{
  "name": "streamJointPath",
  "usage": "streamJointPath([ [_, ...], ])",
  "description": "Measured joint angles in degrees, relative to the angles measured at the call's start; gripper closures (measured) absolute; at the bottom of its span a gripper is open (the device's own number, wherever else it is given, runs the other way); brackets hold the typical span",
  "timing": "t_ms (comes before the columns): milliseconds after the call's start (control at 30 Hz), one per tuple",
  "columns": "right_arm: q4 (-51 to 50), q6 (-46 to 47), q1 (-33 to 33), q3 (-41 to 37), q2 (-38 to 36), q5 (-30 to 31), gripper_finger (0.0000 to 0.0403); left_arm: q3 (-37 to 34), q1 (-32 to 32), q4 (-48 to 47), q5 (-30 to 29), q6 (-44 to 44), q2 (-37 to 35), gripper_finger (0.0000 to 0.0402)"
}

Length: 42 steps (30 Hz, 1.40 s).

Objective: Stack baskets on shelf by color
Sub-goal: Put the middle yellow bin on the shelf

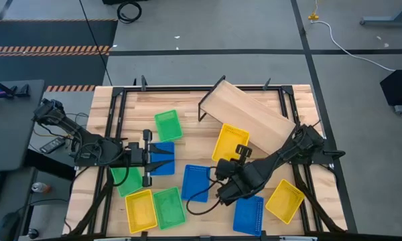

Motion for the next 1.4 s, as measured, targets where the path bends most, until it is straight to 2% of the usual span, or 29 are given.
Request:
streamJointPath([
  [200,-0.3,0.6,-1.4,-6.4,-5.5,-0.5,0.0393,0.0,0.0,0.0,0.0,0.0,0.0,0.0296],
  [400,0.0,6.6,-1.7,-16.0,-15.0,-2.6,0.0393,0.0,0.0,-0.1,0.0,0.0,0.0,0.0297],
  [633,-0.2,17.8,-1.5,-27.8,-26.8,-7.7,0.0393,0.0,0.0,-0.1,0.0,0.0,0.0,0.0297],
  [867,-0.2,20.7,-0.7,-38.6,-34.3,-12.0,0.0392,0.0,0.0,-0.1,0.0,-0.1,0.0,0.0296],
  [1033,-0.4,20.0,-0.6,-41.5,-36.2,-12.0,0.0391,0.0,0.0,-0.1,0.0,-0.1,0.0,0.0297],
  [1400,-0.1,21.0,-0.6,-41.7,-36.1,-12.3,0.0372,0.0,0.0,-0.1,0.0,-0.1,0.0,0.0296],
])
